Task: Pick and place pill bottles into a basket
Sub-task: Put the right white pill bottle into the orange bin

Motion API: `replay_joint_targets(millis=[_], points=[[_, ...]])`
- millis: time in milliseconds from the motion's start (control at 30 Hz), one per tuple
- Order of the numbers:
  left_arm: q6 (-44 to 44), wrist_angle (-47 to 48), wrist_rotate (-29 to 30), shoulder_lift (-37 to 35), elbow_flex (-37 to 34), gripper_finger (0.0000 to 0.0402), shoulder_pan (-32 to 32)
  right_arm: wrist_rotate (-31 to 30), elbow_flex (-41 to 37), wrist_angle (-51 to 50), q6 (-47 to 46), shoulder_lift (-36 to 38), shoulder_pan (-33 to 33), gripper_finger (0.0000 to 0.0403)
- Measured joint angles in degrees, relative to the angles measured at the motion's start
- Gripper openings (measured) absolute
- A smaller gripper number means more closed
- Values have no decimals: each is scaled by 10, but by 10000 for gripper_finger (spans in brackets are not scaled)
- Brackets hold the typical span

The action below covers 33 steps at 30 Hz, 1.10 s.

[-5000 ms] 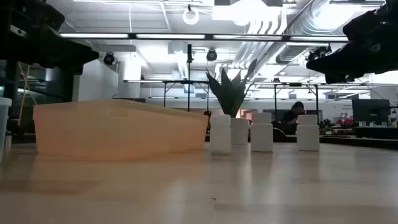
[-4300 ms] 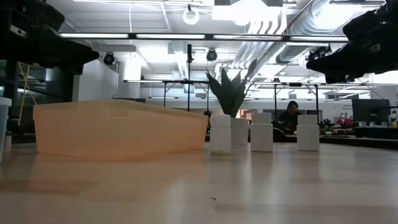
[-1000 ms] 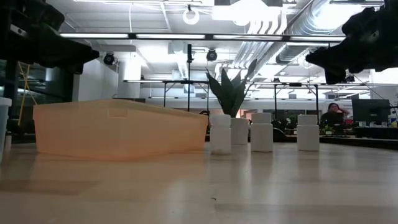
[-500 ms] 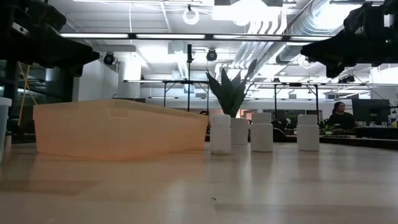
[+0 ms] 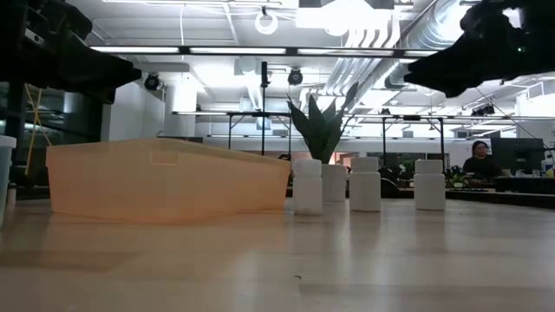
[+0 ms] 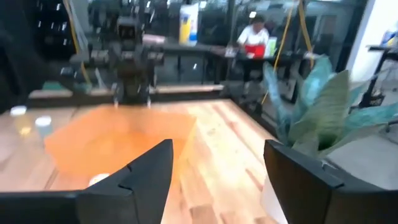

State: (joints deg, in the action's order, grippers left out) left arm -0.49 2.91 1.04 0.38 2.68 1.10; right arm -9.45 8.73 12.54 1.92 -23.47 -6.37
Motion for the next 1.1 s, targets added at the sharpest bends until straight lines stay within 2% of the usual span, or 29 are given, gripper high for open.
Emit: replay_joint_targets(millis=[233,533,667,800,1100], points=[[7,-1,1,0,0,150,0,15,44,-82,-5,-66,0,241],[5,0,6,0,0,150,0,16,65,-174,-53,-82,0,239],[2,1,30,0,0,150,0,42,65,-206,-99,-90,0,239],[2,1,52,0,0,150,0,43,65,-214,-125,-113,0,245],[2,1,53,0,0,150,0,39,65,-213,-93,-179,0,282]])
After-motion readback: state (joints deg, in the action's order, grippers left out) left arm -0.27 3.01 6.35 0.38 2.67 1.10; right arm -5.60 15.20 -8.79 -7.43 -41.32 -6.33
